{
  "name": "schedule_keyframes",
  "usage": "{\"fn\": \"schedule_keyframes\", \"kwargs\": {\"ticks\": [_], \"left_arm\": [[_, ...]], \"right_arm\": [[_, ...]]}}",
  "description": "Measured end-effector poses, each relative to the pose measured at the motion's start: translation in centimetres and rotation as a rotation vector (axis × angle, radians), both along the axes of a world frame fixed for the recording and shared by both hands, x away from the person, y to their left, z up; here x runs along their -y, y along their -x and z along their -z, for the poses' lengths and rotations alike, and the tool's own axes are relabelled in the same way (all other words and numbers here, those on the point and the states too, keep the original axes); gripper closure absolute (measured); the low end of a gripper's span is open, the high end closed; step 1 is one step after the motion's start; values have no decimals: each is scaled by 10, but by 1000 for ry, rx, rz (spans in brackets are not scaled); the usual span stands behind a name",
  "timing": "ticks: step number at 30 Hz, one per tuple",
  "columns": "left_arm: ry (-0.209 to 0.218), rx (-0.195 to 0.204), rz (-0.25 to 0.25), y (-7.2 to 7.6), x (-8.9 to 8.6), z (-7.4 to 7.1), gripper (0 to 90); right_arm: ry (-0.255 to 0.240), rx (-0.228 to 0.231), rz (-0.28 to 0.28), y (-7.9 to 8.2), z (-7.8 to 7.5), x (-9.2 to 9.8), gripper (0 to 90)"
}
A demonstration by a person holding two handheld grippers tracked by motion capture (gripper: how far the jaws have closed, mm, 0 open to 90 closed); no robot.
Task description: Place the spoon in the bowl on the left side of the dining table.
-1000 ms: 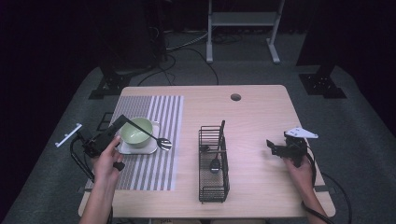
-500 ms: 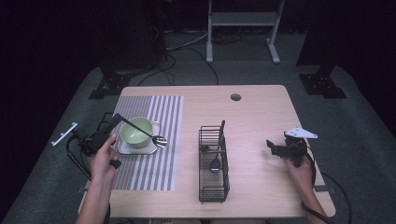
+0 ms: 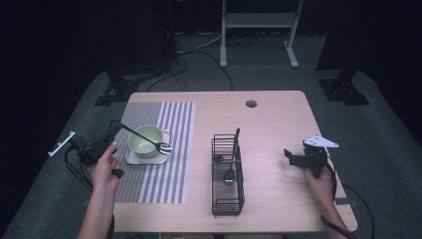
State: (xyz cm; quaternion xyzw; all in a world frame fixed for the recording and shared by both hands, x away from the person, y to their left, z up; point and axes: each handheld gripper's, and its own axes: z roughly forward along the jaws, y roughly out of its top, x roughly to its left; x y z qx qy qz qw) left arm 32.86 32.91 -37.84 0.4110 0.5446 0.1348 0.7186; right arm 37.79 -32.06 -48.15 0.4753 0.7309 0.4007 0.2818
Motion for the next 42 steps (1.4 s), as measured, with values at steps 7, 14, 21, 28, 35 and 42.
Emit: {"fn": "schedule_keyframes", "kwargs": {"ticks": [7,14,21,28,35,42], "left_arm": [[12,-4,-31,-1,-8,1,881],[21,0,-52,-1,-14,0,881],[28,-9,-76,-4,-19,1,881],[36,-20,-111,-6,-27,3,880],[43,-27,-132,-9,-31,6,880],[47,-34,-158,-11,-37,7,880]], "right_arm": [[1,1,1,0,0,0,131],[2,1,1,0,0,0,131],[3,1,1,0,0,0,131],[2,1,1,0,0,0,131],[1,1,1,0,0,0,131],[0,0,0,0,0,0,131]]}}
